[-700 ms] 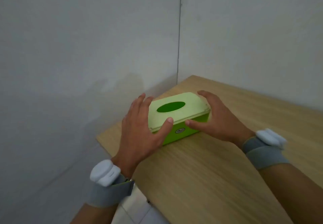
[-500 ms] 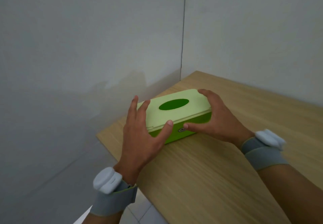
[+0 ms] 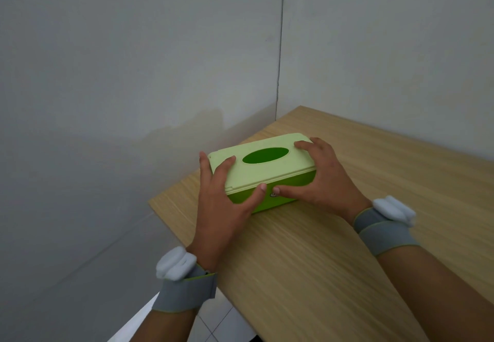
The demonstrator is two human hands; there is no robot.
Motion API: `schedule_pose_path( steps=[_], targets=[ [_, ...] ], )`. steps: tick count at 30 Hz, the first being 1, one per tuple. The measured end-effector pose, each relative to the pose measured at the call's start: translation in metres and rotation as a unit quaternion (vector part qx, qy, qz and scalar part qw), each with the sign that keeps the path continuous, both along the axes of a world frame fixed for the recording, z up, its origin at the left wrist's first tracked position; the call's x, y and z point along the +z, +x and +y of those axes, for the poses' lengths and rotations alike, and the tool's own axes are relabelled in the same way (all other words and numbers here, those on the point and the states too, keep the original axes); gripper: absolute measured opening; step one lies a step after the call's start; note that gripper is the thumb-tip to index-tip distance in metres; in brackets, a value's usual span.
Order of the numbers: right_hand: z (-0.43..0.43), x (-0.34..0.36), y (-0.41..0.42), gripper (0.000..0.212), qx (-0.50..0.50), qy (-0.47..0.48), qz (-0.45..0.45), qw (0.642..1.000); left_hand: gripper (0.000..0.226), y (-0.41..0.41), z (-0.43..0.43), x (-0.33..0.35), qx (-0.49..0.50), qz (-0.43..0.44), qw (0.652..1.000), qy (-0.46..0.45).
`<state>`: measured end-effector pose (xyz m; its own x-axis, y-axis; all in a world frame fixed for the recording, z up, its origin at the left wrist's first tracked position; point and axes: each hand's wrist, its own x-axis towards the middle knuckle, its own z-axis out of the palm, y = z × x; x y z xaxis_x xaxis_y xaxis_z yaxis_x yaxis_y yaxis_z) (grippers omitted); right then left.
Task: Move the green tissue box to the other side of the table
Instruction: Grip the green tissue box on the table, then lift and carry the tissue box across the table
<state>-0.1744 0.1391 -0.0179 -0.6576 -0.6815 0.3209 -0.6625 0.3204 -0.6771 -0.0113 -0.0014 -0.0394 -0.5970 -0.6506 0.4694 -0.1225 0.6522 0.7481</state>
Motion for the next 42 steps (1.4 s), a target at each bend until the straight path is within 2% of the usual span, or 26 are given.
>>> schedule_pose_path(
  steps=[5,11,19,25,31,42],
  targets=[
    [0.003,0.005,0.011,0.114,-0.020,-0.008,0.006,1.000,0.084,0.001,-0.004,0.008,-0.016,0.003,1.000,0.013],
    [0.016,0.028,0.016,0.106,-0.054,-0.043,0.044,0.997,0.082,-0.004,-0.002,0.034,-0.043,0.034,0.998,-0.025],
    [0.056,0.075,0.025,0.110,-0.119,-0.102,0.099,0.983,0.085,-0.016,0.022,0.093,-0.085,0.073,0.989,-0.092],
    [0.113,0.118,0.034,0.106,-0.196,-0.126,0.141,0.962,0.089,-0.031,0.066,0.142,-0.157,0.125,0.973,-0.117],
    [0.186,0.162,0.052,0.104,-0.275,-0.141,0.188,0.932,0.079,-0.044,0.121,0.184,-0.239,0.157,0.948,-0.141],
    [0.286,0.205,0.102,0.101,-0.387,-0.095,0.229,0.888,0.075,-0.051,0.205,0.223,-0.349,0.171,0.906,-0.169]
  ],
)
